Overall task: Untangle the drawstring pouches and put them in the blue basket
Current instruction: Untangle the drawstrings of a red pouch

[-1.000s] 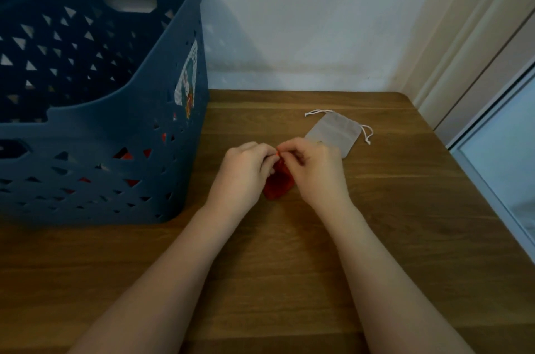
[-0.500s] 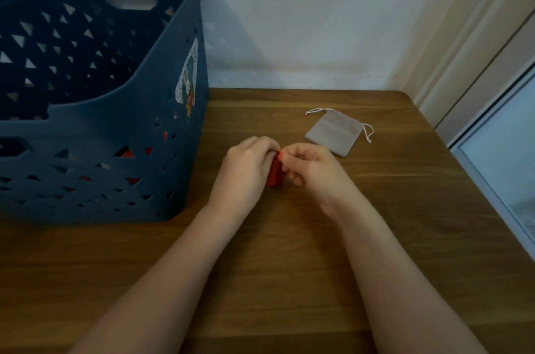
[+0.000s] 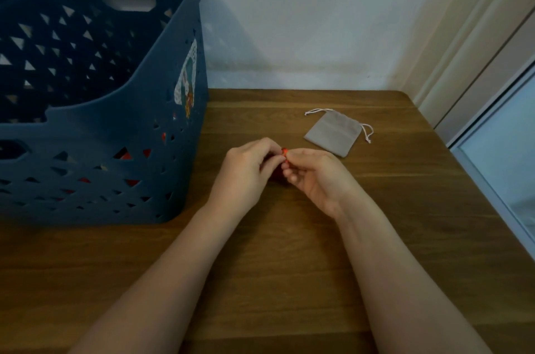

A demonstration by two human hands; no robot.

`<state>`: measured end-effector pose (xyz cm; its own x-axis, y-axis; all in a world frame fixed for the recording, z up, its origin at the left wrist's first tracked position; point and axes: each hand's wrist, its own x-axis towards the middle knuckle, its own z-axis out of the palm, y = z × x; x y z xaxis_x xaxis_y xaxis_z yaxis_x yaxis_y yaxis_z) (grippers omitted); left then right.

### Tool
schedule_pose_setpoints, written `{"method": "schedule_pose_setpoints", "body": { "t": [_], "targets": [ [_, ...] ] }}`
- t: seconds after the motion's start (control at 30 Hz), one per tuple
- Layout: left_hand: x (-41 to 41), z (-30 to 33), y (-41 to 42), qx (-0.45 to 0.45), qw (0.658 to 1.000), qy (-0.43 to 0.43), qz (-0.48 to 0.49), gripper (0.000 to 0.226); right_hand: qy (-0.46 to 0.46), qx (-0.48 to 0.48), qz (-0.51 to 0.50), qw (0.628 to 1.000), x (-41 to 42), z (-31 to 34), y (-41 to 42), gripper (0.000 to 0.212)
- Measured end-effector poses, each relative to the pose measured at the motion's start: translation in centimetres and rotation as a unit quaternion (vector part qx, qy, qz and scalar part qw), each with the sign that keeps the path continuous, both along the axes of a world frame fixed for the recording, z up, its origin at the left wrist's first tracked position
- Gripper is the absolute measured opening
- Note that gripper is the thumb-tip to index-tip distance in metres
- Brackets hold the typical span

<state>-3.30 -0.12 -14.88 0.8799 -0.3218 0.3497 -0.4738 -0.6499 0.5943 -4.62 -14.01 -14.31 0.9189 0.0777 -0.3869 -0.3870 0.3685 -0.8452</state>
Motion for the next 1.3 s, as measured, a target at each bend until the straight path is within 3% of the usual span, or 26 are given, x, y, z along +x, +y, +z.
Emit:
{"method": "schedule_pose_setpoints", "body": {
  "t": [0.2, 0.33, 0.43, 0.57, 0.7, 0.87, 1.03, 1.2, 1.3],
  "targets": [
    [0.4, -0.3, -0.4, 0.057, 0.996, 0.023, 0.067, 0.013, -0.026, -0.013, -0.011, 1.0, -0.1, 0.2, 0.4, 0.017],
    [0.9, -0.1, 0.0, 0.088, 0.992, -0.004, 0.093, 0.013, -0.059, -0.007, -0.091, 0.994, 0.2, -0.2, 0.1, 0.021],
    [1.4, 0.2, 0.2, 0.072, 0.992, 0.013, 0.102, 0.01, -0.092, 0.021, -0.129, 0.987, 0.5, -0.6, 0.2, 0.028],
    [1.3, 0.3, 0.3, 0.038, 0.994, 0.041, 0.089, 0.004, -0.131, -0.022, -0.111, 0.985, 0.4, -0.6, 0.4, 0.023],
    [1.4, 0.1, -0.4, 0.03, 0.992, 0.06, 0.104, 0.006, -0.136, -0.042, -0.169, 0.975, 0.4, -0.4, 0.3, 0.024],
    [1.0, 1.1, 0.0, -0.045, 0.99, 0.092, 0.097, 0.005, -0.164, -0.062, -0.129, 0.976, 0.1, 0.3, 0.0, 0.022],
    [-0.4, 5.3, 1.3, -0.135, 0.99, 0.01, 0.036, 0.01, -0.284, -0.121, -0.061, 0.949, -0.5, 2.9, 1.2, 0.038],
    [-2.1, 11.0, 2.2, -0.118, 0.982, -0.146, 0.023, 0.01, -0.401, -0.133, -0.073, 0.904, -0.9, 6.9, 4.1, 0.035],
    [-3.1, 14.1, 3.6, -0.101, 0.979, -0.179, 0.01, 0.013, -0.442, -0.14, -0.085, 0.882, -0.6, 9.9, 5.5, 0.028]
  ]
}}
